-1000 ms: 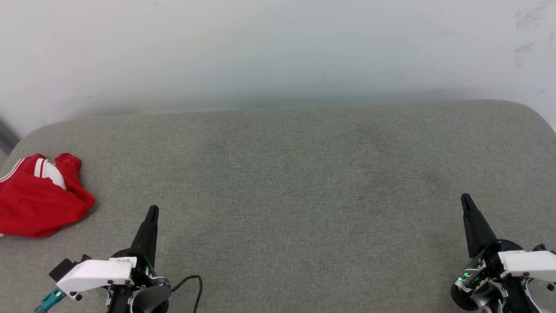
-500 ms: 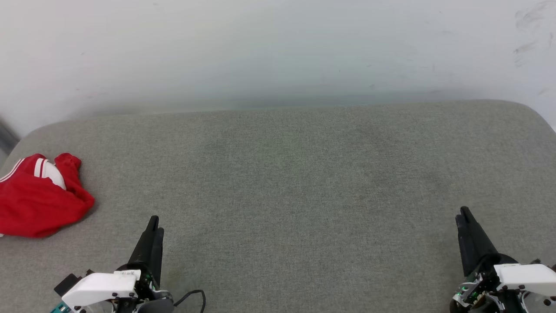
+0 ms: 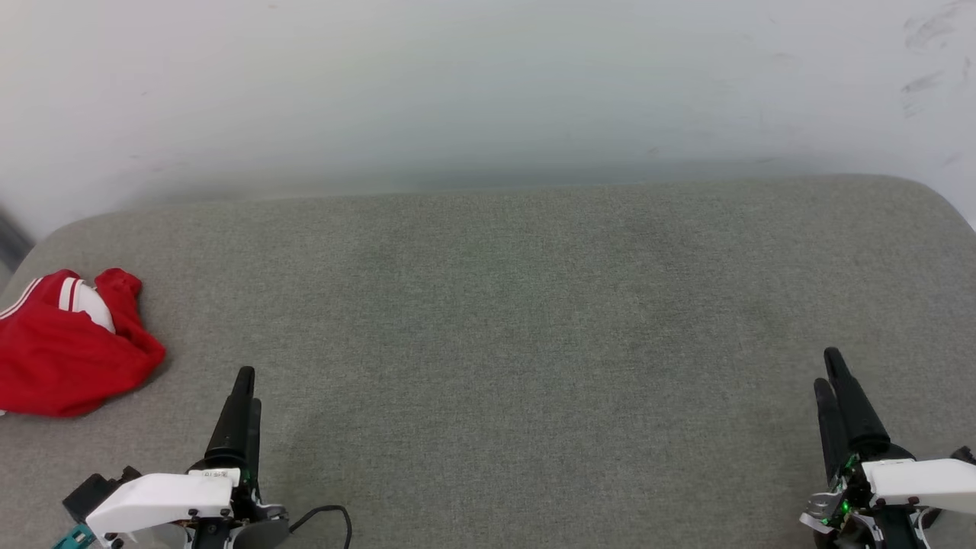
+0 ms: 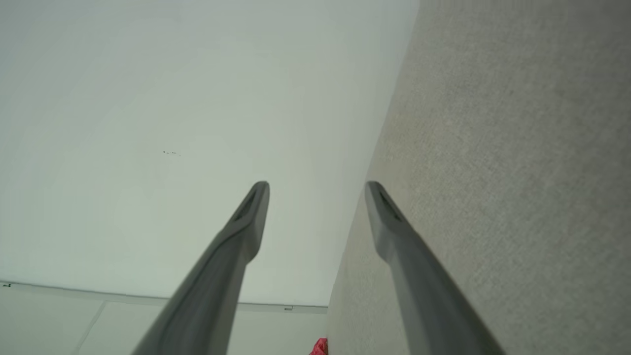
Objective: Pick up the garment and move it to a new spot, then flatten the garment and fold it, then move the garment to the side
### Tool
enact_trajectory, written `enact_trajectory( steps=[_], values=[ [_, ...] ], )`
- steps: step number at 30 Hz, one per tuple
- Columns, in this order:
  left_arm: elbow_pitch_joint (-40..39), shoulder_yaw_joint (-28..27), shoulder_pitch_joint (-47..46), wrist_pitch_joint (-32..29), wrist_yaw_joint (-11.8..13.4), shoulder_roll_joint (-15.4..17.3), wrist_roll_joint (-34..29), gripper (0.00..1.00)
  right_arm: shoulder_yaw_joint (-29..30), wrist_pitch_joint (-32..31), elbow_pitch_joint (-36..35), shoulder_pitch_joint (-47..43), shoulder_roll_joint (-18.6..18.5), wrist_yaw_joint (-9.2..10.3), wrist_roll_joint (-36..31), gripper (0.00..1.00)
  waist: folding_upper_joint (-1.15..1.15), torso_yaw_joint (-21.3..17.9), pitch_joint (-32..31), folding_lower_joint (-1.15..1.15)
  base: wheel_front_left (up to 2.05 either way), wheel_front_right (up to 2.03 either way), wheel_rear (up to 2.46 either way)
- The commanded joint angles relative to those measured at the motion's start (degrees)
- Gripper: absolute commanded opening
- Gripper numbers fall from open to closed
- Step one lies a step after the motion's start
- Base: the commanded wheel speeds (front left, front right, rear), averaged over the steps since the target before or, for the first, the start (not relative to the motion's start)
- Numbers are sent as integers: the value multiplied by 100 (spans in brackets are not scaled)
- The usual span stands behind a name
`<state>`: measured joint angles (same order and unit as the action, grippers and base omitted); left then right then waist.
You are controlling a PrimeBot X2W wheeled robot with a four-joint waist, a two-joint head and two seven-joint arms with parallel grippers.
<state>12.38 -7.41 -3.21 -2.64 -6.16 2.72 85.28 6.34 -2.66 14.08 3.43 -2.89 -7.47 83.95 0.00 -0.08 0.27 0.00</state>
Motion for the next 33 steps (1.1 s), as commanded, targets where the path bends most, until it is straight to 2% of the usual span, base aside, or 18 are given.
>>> enact_trajectory(
  steps=[1, 11, 19, 33],
  values=[
    [-209, -19, -65, 72, 61, 11, -240, 100, 43, 71, -179, 55, -5, -2, -229, 100, 0, 0, 2, 0, 0, 0, 0],
    [-627, 179, 48, 316, 450, 13, -1553, 100, 47, 315, -589, -33, -5, -2, -1506, 100, 0, 4, 11, 0, 0, 0, 0],
    [-788, 339, 173, 494, 732, 14, -2522, 100, -184, 494, -865, -147, -4, -2, -2747, 100, 0, 4, 16, 0, 0, 0, 0],
    [-942, 591, 378, 771, 1018, 16, -3949, 100, -388, 771, -1038, -359, -3, -2, -4341, 100, 0, 13, 3, 0, 0, 0, 0]
  ],
)
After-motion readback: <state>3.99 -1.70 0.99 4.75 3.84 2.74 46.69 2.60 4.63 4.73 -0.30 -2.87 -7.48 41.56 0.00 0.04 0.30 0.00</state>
